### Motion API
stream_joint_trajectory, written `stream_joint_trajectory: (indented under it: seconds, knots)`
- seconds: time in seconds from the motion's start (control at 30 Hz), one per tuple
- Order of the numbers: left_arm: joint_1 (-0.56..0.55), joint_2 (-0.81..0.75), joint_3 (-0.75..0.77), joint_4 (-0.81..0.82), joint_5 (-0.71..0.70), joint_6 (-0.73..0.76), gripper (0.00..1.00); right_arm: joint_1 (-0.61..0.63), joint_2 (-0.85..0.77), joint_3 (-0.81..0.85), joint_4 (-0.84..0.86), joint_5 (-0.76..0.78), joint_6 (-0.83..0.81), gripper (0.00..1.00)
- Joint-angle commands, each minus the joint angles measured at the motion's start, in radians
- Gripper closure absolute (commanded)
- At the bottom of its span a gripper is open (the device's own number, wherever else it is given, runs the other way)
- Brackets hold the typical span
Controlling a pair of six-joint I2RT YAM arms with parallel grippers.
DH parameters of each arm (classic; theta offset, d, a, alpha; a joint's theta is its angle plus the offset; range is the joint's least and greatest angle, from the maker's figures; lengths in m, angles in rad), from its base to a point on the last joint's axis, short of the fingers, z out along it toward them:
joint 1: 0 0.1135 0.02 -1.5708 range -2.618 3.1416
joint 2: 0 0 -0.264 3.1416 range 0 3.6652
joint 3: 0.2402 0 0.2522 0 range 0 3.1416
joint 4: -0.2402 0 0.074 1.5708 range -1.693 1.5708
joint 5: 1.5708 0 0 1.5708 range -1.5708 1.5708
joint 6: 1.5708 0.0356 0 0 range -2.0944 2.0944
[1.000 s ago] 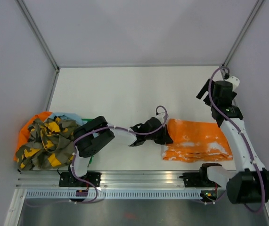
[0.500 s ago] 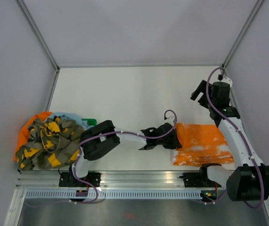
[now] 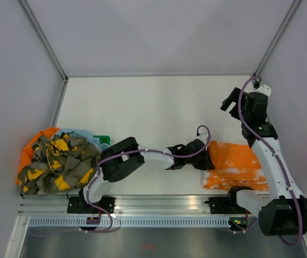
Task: Fold and stack the trousers
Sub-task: Neatly place the folded trousers to the corner
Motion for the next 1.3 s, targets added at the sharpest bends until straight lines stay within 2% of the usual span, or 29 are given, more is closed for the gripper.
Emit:
stream_joint_trajectory:
  seconds: [0.0, 0.4, 0.6, 0.7, 0.73, 0.77, 0.93, 0.97, 1.07, 1.17, 1.27]
  knots:
    - [-0.025, -0.007, -0.024, -0.013, 0.069, 0.042, 0.98, 0.0, 0.026, -0.003, 0.02, 0.015, -0.011, 0.02]
    - [-0.028, -0.054, -0.05, -0.053, 0.08, 0.073, 0.98, 0.001, 0.066, 0.005, 0.048, -0.044, -0.007, 0.02]
    - [-0.038, -0.045, -0.007, -0.103, 0.054, 0.062, 0.97, 0.001, 0.07, 0.003, 0.045, -0.041, -0.011, 0.02]
    - [-0.038, -0.051, 0.005, -0.139, 0.008, 0.003, 0.92, 0.001, 0.07, 0.008, 0.046, -0.054, -0.011, 0.02]
    - [-0.038, -0.057, 0.002, -0.157, -0.006, -0.034, 0.84, 0.001, 0.07, 0.01, 0.046, -0.059, -0.011, 0.02]
    - [-0.038, -0.063, -0.004, -0.156, -0.021, -0.048, 0.81, 0.0, 0.07, 0.011, 0.045, -0.059, -0.013, 0.02]
    - [-0.045, -0.113, -0.033, -0.171, -0.08, -0.088, 0.78, 0.001, 0.07, 0.014, 0.04, -0.059, -0.013, 0.02]
    - [-0.044, -0.114, -0.036, -0.171, -0.086, -0.085, 0.75, 0.0, 0.072, 0.02, 0.037, -0.06, -0.016, 0.02]
    - [-0.039, -0.117, -0.03, -0.188, -0.091, -0.057, 0.56, 0.0, 0.076, 0.029, 0.017, -0.064, -0.034, 0.02]
    - [-0.027, -0.186, -0.045, -0.212, -0.149, 0.03, 0.27, 0.0, 0.102, 0.069, -0.036, -0.076, -0.076, 0.02]
    - [-0.008, -0.266, -0.082, -0.226, -0.186, 0.084, 0.19, 0.001, 0.124, 0.106, -0.076, -0.086, -0.102, 0.02]
